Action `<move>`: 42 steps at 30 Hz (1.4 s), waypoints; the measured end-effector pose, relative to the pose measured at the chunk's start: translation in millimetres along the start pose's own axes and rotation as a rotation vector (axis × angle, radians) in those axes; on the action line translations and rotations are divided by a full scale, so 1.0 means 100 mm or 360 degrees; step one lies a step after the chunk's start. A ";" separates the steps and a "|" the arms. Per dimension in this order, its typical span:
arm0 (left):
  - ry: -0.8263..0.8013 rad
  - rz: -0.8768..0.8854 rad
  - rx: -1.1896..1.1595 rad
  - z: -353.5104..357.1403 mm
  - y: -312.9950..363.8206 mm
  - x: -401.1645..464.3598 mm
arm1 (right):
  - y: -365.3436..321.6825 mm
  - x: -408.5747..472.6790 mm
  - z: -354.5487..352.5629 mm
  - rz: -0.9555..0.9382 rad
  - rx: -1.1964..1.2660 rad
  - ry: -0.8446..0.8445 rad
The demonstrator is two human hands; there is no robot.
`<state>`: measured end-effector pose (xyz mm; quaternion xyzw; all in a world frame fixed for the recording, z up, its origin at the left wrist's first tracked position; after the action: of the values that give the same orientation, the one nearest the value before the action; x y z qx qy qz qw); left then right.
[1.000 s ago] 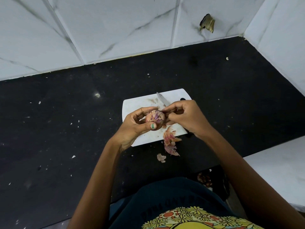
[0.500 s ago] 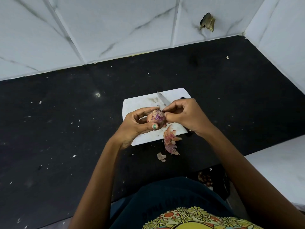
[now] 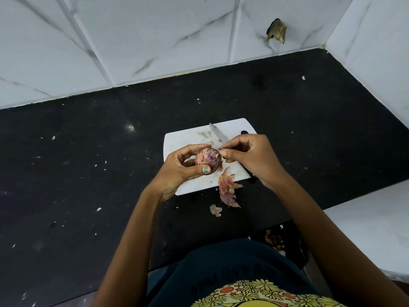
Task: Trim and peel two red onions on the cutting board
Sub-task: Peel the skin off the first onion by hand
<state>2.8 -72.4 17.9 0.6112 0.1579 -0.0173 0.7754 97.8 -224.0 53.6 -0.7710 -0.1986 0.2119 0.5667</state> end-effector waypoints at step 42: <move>0.0135 -0.0008 -0.0411 0.08 -0.08 0.01 | -0.06 -0.10 0.07 0.0122 0.0084 -0.0080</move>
<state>4.0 -82.0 12.1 0.5060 0.1929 0.0272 0.8402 85.1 -222.2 58.1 -0.7573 -0.1774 0.2580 0.5731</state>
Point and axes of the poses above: each hand's wrist, its own x-axis towards the middle knuckle, its own z-axis out of the palm, y = z × x, the point moved 4 cm from there along x, towards the middle knuckle, and after that the axes turned 3 degrees about y, right-handed, at the moved point
